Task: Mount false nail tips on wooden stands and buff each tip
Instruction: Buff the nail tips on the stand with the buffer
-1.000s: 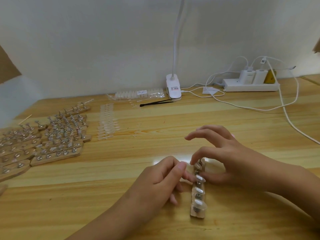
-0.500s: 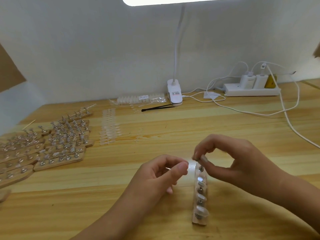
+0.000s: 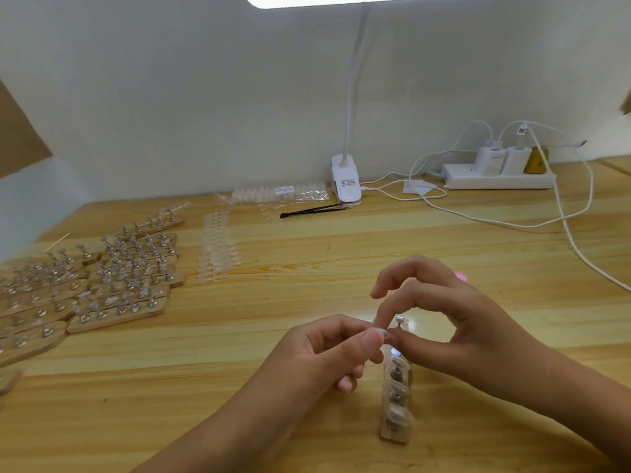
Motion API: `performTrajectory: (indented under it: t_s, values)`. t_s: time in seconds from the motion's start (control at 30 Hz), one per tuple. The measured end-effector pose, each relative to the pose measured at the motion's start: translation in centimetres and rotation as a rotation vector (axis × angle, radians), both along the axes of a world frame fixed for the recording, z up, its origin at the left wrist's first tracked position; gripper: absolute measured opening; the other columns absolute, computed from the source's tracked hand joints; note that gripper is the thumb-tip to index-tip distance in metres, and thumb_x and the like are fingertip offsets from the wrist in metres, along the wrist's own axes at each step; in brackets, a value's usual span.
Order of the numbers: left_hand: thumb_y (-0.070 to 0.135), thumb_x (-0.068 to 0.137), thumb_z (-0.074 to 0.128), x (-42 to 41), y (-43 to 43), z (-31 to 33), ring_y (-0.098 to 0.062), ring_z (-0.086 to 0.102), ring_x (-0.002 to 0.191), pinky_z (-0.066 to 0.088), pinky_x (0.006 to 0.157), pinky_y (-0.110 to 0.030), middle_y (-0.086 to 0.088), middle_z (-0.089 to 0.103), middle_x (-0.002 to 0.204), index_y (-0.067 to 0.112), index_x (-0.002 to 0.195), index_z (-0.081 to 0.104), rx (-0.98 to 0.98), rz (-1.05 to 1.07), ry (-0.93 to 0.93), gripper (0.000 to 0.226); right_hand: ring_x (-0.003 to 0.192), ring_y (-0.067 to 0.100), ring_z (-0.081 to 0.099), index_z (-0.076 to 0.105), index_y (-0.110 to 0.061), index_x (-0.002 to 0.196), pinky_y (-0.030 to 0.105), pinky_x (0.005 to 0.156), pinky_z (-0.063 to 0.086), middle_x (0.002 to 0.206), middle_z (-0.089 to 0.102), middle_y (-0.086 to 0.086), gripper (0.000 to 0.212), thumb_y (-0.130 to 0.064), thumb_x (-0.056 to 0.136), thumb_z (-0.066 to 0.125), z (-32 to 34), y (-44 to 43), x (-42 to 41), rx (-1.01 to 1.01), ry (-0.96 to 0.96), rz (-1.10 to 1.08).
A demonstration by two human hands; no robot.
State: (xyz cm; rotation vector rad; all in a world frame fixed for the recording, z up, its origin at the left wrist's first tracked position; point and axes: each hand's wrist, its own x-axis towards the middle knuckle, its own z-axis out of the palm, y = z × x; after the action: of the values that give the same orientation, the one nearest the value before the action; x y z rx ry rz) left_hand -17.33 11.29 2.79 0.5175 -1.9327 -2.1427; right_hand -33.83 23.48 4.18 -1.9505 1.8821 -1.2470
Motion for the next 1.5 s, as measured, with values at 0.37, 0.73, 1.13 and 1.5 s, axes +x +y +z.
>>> performTrajectory:
  t_s: [0.37, 0.73, 1.13, 1.5]
  values:
    - [0.056, 0.062, 0.085, -0.3, -0.1, -0.3, -0.001, 0.051, 0.064, 0.044, 0.058, -0.013, 0.007, 0.067, 0.081, 0.023, 0.095, 0.077, 0.150, -0.042, 0.043, 0.048, 0.116, 0.017, 0.052, 0.068, -0.034, 0.088, 0.015, 0.095, 0.034, 0.109, 0.055, -0.019, 0.007, -0.035, 0.084, 0.063, -0.4, -0.1, 0.2, -0.040, -0.049, 0.036]
    - [0.042, 0.048, 0.093, -0.4, -1.1, -0.2, -0.003, 0.047, 0.055, 0.041, 0.047, -0.014, 0.003, 0.055, 0.067, 0.013, 0.083, 0.078, 0.307, 0.116, 0.085, 0.048, 0.084, 0.005, 0.061, 0.060, -0.037, 0.108, 0.018, 0.067, 0.048, 0.091, 0.063, -0.011, 0.033, -0.055, 0.082, 0.052, 0.8, 0.6, -8.4, 0.105, 0.032, -0.467]
    - [0.035, 0.047, 0.086, -0.7, -1.0, -0.1, -0.006, 0.045, 0.050, 0.038, 0.041, -0.015, 0.002, 0.052, 0.063, 0.014, 0.073, 0.076, 0.307, 0.199, 0.060, 0.035, 0.089, 0.009, 0.055, 0.062, -0.036, 0.095, 0.026, 0.075, 0.048, 0.093, 0.058, -0.013, 0.022, -0.052, 0.079, 0.062, -1.2, 0.2, -8.1, 0.238, 0.105, -0.399]
    - [0.051, 0.035, 0.095, -0.5, -0.5, 0.5, -0.006, 0.044, 0.049, 0.038, 0.043, -0.015, 0.004, 0.053, 0.059, 0.007, 0.077, 0.069, 0.301, 0.082, 0.035, 0.067, 0.103, 0.018, 0.064, 0.072, -0.022, 0.115, 0.023, 0.084, 0.053, 0.111, 0.070, 0.003, 0.049, -0.040, 0.070, 0.067, 0.0, -0.5, -1.8, 0.003, -0.866, 0.187]
